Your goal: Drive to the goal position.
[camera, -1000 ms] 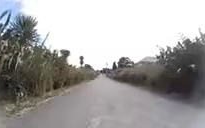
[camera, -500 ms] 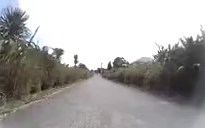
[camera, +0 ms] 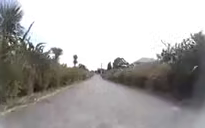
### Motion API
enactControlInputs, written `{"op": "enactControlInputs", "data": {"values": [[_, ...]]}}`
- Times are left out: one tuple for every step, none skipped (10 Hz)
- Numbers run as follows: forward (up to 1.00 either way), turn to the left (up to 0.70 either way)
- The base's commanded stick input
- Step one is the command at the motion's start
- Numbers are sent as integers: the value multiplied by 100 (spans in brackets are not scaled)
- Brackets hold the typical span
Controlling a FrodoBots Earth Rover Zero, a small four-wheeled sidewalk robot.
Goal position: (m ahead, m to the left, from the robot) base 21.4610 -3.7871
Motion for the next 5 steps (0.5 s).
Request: {"op": "enactControlInputs", "data": {"values": [[85,0],[85,0],[85,0],[85,0],[85,0]]}}
